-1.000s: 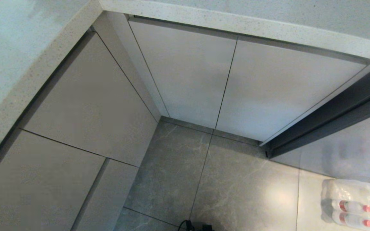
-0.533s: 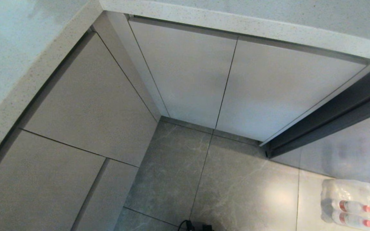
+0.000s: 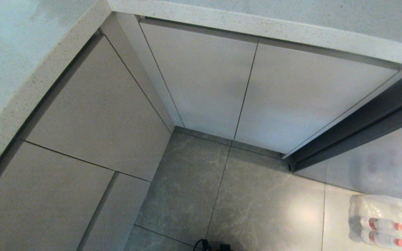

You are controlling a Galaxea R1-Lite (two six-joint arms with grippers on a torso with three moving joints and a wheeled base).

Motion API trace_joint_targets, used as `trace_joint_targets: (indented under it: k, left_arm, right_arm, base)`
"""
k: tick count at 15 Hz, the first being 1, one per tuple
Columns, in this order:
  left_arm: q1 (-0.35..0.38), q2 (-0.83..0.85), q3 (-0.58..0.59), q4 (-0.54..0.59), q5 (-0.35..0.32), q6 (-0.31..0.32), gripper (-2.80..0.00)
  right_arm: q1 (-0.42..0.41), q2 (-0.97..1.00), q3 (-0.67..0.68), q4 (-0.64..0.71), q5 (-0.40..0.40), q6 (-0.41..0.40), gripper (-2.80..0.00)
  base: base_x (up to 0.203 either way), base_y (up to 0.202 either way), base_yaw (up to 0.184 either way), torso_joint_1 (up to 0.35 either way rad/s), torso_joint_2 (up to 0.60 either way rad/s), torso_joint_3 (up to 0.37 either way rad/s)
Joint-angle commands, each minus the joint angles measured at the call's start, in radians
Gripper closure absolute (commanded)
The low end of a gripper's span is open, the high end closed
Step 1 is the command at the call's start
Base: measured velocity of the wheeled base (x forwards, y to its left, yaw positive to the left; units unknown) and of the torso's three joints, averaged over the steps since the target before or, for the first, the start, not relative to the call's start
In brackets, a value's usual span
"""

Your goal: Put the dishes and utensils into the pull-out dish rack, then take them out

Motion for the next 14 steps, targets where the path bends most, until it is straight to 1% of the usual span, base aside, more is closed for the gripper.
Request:
trace_joint_targets:
  k: [1, 2, 4, 5, 14]
  left_arm:
    - [0.000, 0.002, 0.006, 0.000, 0.003, -0.025, 0.00]
    - [0.000, 0.003, 0.011, -0.011, 0.002, -0.037, 0.00]
    - [0.000, 0.003, 0.016, -0.022, 0.014, -0.090, 0.00]
    - [0.001, 0.003, 0.020, -0.039, 0.014, -0.102, 0.00]
    - [0.002, 0.003, 0.024, -0.047, 0.016, -0.104, 0.00]
  right_arm:
    - [0.000, 0.002, 0.000, 0.000, 0.000, 0.000, 0.00]
    - [0.000, 0.002, 0.000, 0.000, 0.000, 0.000, 0.00]
    - [0.000, 0.000, 0.000, 0.000, 0.000, 0.000, 0.00]
    - [0.000, 0.002, 0.000, 0.000, 0.000, 0.000, 0.00]
    - [0.000, 0.002, 0.000, 0.000, 0.000, 0.000, 0.00]
  base:
    - [0.000, 0.000, 0.000, 0.000, 0.00, 0.000]
    - [0.000, 0.000, 0.000, 0.000, 0.00, 0.000]
    - [0.000, 0.000, 0.000, 0.000, 0.00, 0.000]
    - [0.000, 0.000, 0.000, 0.000, 0.00, 0.000]
    - [0.000, 0.000, 0.000, 0.000, 0.00, 0.000]
